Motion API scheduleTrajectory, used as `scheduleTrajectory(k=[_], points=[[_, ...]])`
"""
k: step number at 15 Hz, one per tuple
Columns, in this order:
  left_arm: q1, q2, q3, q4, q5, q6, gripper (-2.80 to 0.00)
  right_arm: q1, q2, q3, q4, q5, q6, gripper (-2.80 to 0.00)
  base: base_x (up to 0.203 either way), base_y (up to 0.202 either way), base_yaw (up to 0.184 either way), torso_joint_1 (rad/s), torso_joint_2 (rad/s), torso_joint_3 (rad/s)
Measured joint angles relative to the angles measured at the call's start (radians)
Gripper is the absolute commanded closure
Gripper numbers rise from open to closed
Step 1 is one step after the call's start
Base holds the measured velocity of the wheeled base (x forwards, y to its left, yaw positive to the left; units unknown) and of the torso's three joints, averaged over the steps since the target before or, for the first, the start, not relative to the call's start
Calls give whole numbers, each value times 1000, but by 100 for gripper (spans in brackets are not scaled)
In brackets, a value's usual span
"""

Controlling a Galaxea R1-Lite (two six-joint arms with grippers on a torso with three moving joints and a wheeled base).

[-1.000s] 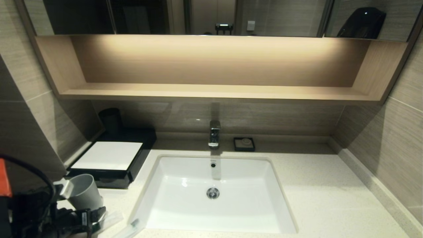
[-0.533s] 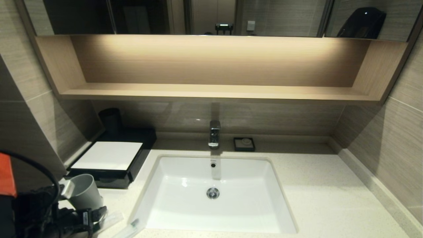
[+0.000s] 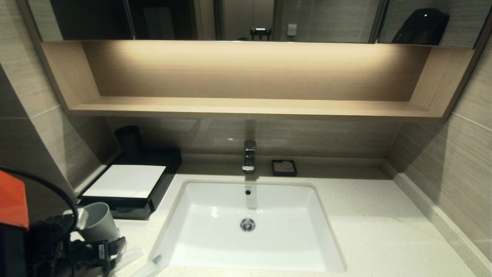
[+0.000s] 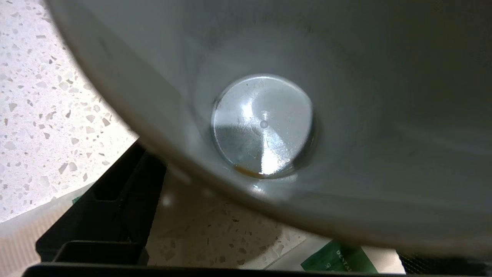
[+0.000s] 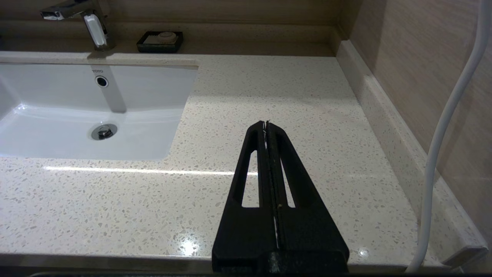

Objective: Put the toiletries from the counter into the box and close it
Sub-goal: Pick up the cup

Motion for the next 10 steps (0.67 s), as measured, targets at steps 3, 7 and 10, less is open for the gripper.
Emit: scheduleTrajectory(k=[3,7,10], points=[[0,12,0,0,0,0,-280,0,0,0,0,0,0,0,0,0,0,0,0,0],[0,22,-1,-3,0,1,-280,0,0,0,0,0,0,0,0,0,0,0,0,0],[0,22,-1,-2,0,1,-280,0,0,0,0,0,0,0,0,0,0,0,0,0]])
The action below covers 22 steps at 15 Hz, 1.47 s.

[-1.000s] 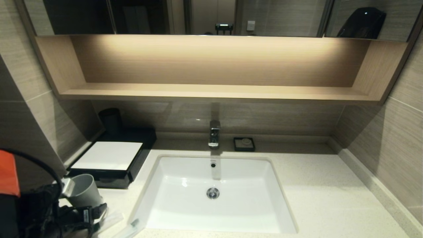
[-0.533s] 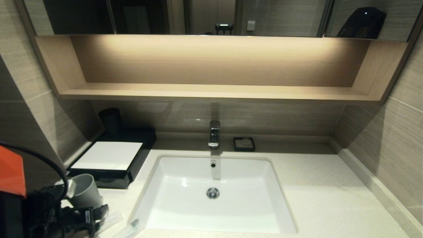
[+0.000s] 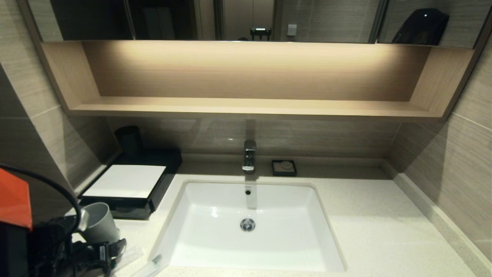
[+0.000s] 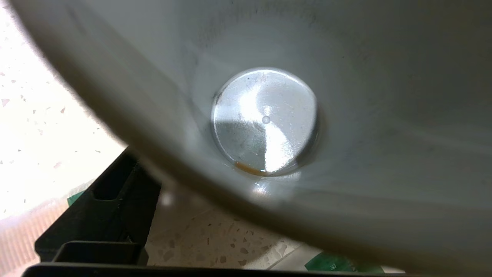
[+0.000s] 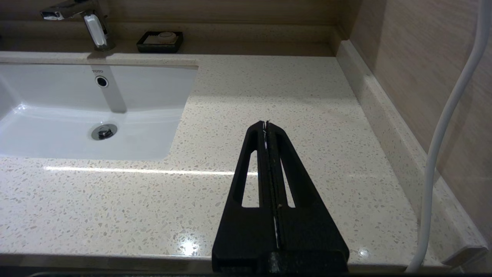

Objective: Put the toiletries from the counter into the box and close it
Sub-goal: Pick up the cup

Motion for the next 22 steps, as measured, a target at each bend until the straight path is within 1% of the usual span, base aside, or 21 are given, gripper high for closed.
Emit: scheduleTrajectory(k=[12,20,21,22], points=[[0,-56,1,3,-2,-2,-280,0,0,0,0,0,0,0,0,0,0,0,0,0],[-2,-50,0,3,-7,-1,-280,0,0,0,0,0,0,0,0,0,0,0,0,0],[-2,-50,0,3,-7,-1,0,0,0,0,0,0,0,0,0,0,0,0,0,0],[-2,-50,0,3,-6,-1,0,0,0,0,0,1,0,0,0,0,0,0,0,0]])
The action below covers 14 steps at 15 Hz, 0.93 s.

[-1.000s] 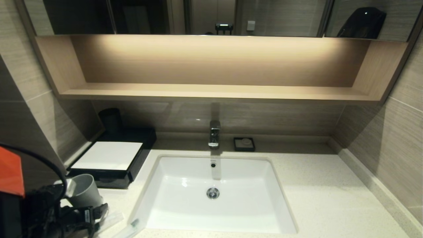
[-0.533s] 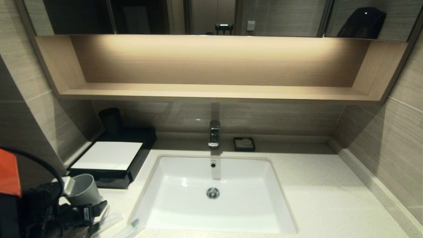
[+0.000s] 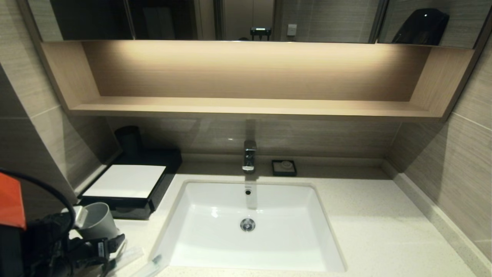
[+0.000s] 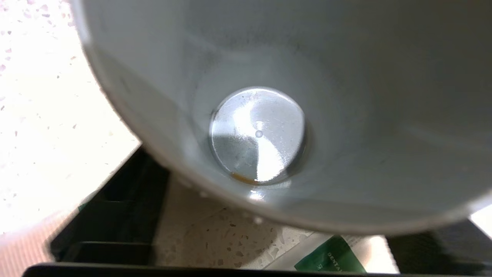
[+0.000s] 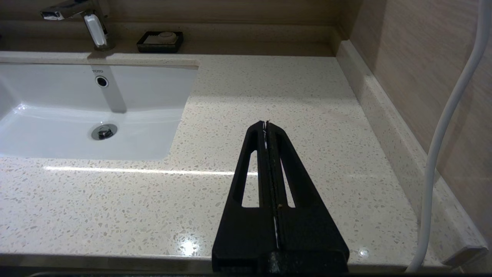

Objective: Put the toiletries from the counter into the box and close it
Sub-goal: Pick up the cup

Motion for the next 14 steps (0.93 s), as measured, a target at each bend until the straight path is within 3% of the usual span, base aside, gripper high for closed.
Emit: scheduleTrajectory(k=[14], points=[[1,-24,0,0,-1,-2,0,0,0,0,0,0,0,0,0,0,0,0,0,0]])
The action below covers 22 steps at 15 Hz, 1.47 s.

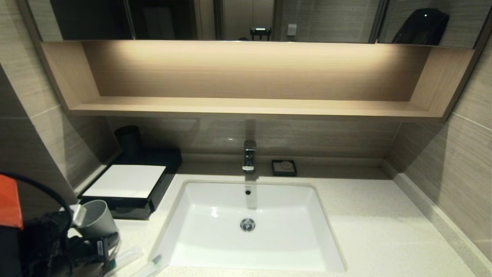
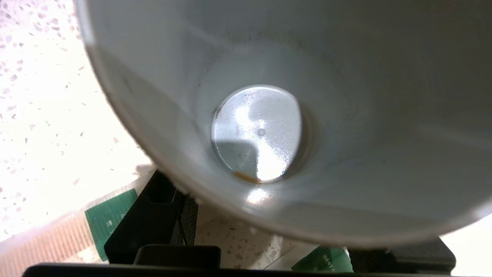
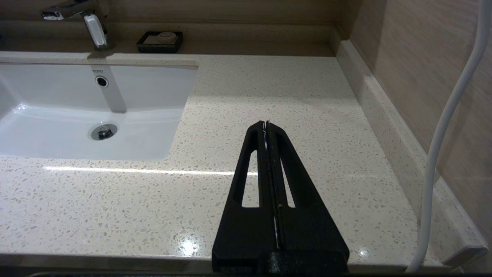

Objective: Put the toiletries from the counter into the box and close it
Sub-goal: Pick up the cup, then place the cup on the storage box

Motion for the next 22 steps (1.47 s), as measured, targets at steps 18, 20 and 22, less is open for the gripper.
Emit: scheduleTrajectory(k=[18,20,22], points=[[80,-234,-36,0,12,-4,0,0,0,0,0,0,0,0,0,0,0,0,0,0],[116,-263,-79,18,12,-3,0,0,0,0,0,0,0,0,0,0,0,0,0,0],[144,-315,-142,114,11,-3,0,0,0,0,0,0,0,0,0,0,0,0,0,0]])
